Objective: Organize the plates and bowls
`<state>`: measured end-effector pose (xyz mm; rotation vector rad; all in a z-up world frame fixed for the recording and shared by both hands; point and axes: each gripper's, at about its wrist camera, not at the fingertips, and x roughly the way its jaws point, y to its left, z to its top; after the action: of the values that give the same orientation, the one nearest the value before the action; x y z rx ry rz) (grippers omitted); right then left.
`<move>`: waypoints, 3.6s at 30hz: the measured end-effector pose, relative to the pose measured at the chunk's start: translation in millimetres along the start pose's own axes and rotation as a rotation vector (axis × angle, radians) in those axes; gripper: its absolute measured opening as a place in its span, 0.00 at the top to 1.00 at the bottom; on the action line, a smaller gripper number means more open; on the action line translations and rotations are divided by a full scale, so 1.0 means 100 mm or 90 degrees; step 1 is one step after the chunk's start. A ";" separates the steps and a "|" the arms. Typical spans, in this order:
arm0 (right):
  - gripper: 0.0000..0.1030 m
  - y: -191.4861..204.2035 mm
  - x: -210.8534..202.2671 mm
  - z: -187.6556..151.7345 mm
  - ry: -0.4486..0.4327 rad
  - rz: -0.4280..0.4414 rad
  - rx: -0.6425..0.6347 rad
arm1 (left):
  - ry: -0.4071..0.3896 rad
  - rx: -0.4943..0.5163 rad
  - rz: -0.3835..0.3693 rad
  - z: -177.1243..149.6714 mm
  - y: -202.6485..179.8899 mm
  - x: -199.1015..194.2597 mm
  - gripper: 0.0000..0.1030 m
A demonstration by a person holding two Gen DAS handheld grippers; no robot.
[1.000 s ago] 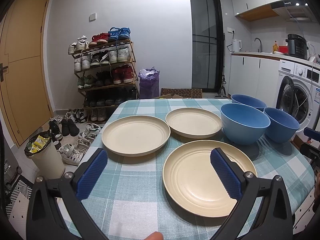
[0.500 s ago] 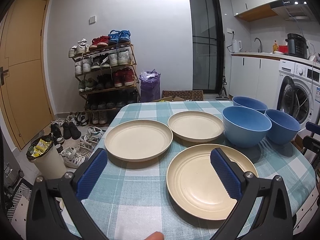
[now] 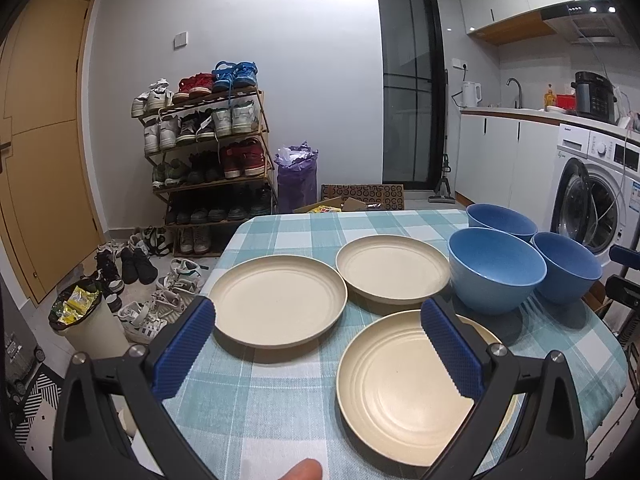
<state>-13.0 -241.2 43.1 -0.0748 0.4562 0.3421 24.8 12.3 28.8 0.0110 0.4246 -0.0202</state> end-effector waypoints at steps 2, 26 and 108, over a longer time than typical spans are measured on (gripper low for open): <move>0.00 0.00 0.02 0.04 0.001 -0.004 -0.004 | -0.006 0.008 0.001 0.02 -0.02 0.02 0.00; 0.00 -0.21 0.23 0.61 0.019 -0.009 -0.015 | 0.022 0.030 -0.021 0.40 0.03 0.48 0.00; 0.00 -0.57 2.33 1.68 0.277 0.034 0.003 | 0.182 0.053 -0.059 0.82 -0.12 2.15 0.00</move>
<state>272.7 -198.5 89.9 -0.1339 0.8915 0.3777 254.6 -4.9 14.9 0.0766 0.7097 -0.1287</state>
